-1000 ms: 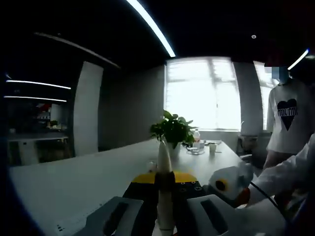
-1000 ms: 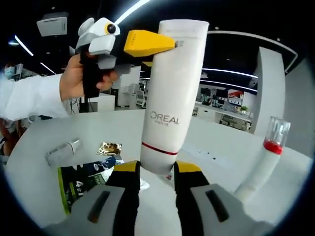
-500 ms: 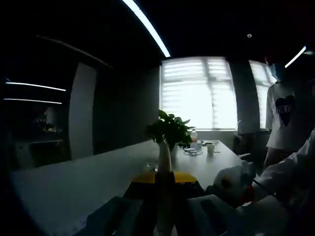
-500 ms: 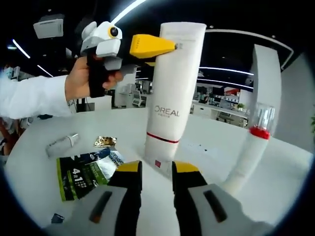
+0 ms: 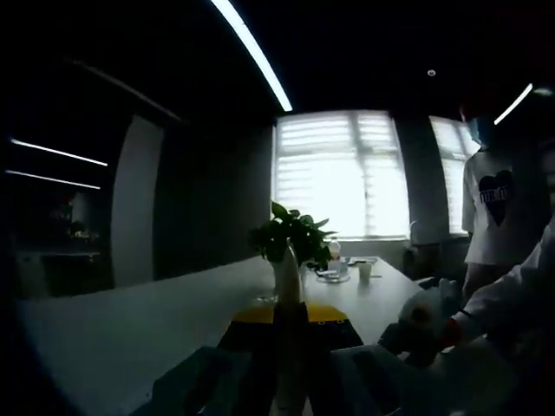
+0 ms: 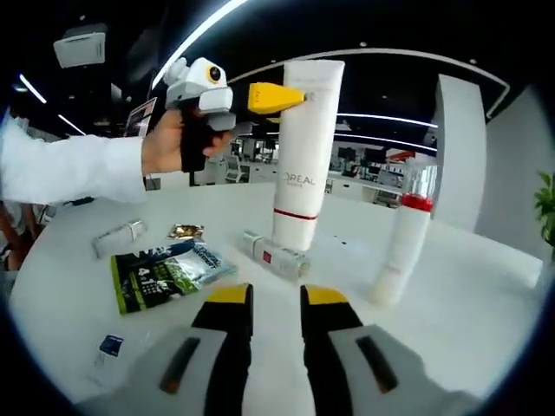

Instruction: Arrange the skincare products in the storage area until every visible bottle or jar stands upright without overlapping.

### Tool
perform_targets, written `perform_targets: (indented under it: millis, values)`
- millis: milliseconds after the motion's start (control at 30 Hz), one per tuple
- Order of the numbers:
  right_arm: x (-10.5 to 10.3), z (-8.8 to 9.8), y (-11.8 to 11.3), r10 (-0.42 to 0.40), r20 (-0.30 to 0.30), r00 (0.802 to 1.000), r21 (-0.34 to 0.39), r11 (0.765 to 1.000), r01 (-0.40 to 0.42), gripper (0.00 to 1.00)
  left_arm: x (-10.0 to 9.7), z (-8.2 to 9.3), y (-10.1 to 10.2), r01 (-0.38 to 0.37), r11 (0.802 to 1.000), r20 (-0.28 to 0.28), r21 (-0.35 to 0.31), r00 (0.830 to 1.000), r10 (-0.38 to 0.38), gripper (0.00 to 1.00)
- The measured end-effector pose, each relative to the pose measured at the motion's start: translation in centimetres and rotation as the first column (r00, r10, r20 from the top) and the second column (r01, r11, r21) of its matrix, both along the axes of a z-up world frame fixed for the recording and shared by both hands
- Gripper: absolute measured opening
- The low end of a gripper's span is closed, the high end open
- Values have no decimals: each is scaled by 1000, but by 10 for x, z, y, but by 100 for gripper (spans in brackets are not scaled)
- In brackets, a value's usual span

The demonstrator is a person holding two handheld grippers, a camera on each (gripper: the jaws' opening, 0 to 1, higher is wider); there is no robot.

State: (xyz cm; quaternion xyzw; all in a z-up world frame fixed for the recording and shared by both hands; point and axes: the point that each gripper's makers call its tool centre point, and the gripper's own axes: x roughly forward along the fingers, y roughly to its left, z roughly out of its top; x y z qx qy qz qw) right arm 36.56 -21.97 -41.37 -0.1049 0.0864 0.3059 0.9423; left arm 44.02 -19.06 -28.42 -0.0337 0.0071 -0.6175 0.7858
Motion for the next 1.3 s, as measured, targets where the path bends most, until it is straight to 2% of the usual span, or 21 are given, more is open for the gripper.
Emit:
perform_targets:
  millis: [333, 367, 533, 767, 900, 1067, 1300]
  values:
    - [-36, 11, 1, 11, 29, 1000, 15, 1000, -12, 19, 19, -12, -14, 38, 999, -2, -19, 999, -38, 5]
    - [-29, 10, -1, 12, 32, 999, 15, 1000, -13, 19, 22, -13, -15, 40, 999, -2, -22, 999, -40, 4]
    - [-37, 13, -3, 16, 47, 999, 32, 999, -18, 19, 31, -16, -21, 63, 997, -8, -36, 998, -63, 4]
    - [-54, 12, -4, 20, 55, 998, 54, 998, -23, 19, 38, -24, -32, 104, 994, 43, -19, 994, -103, 4]
    - [-60, 15, -5, 20, 61, 998, 71, 997, -24, 19, 37, -25, -35, 145, 988, 21, -53, 989, -144, 4]
    - [-68, 21, -7, 19, 81, 997, 94, 995, -27, 18, 41, -31, -41, 155, 987, 25, -39, 988, -154, 4]
    - [-78, 28, -5, 27, 106, 994, 117, 992, -39, 17, 51, -35, -50, 176, 983, 24, -59, 984, -175, 4]
